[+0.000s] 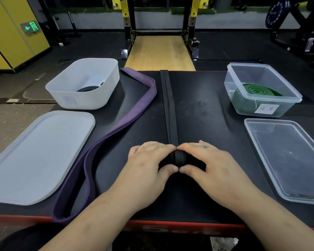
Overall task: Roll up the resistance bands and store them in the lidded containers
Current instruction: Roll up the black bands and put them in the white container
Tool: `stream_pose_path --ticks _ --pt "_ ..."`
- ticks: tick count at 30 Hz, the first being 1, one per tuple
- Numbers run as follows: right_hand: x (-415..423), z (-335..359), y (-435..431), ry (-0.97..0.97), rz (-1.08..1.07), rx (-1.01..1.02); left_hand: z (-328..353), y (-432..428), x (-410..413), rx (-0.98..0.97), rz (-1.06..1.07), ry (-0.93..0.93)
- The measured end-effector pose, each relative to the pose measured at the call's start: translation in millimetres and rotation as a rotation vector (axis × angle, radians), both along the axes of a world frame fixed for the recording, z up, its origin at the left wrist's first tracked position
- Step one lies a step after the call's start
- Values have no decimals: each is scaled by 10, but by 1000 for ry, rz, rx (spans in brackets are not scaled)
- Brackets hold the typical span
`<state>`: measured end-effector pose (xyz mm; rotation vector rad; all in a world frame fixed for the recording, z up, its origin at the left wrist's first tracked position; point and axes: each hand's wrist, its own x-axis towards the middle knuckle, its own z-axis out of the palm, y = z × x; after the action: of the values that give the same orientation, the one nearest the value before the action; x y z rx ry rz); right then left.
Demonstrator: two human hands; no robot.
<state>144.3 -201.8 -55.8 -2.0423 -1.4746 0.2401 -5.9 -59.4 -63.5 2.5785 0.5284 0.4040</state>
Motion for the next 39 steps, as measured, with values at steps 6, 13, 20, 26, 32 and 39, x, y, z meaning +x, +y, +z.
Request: stream_pose_path --ticks 6,13,20,26,32,39 --pt "-142 34 -264 3 51 11 -35 -281 -302 -44 -39 -38" --pt "-139 10 -286 -10 59 -78 -24 -322 -350 -47 -19 5" --pt "-144 31 -243 1 29 -70 9 -249 -267 8 -30 7" --pt "-108 19 -202 -22 9 -30 43 -244 -277 -79 14 11" --pt "-77 30 -221 24 4 -33 38 -165 -208 -3 -26 1" --pt "-7 4 -138 62 -10 -29 48 -82 -148 -33 -46 32"
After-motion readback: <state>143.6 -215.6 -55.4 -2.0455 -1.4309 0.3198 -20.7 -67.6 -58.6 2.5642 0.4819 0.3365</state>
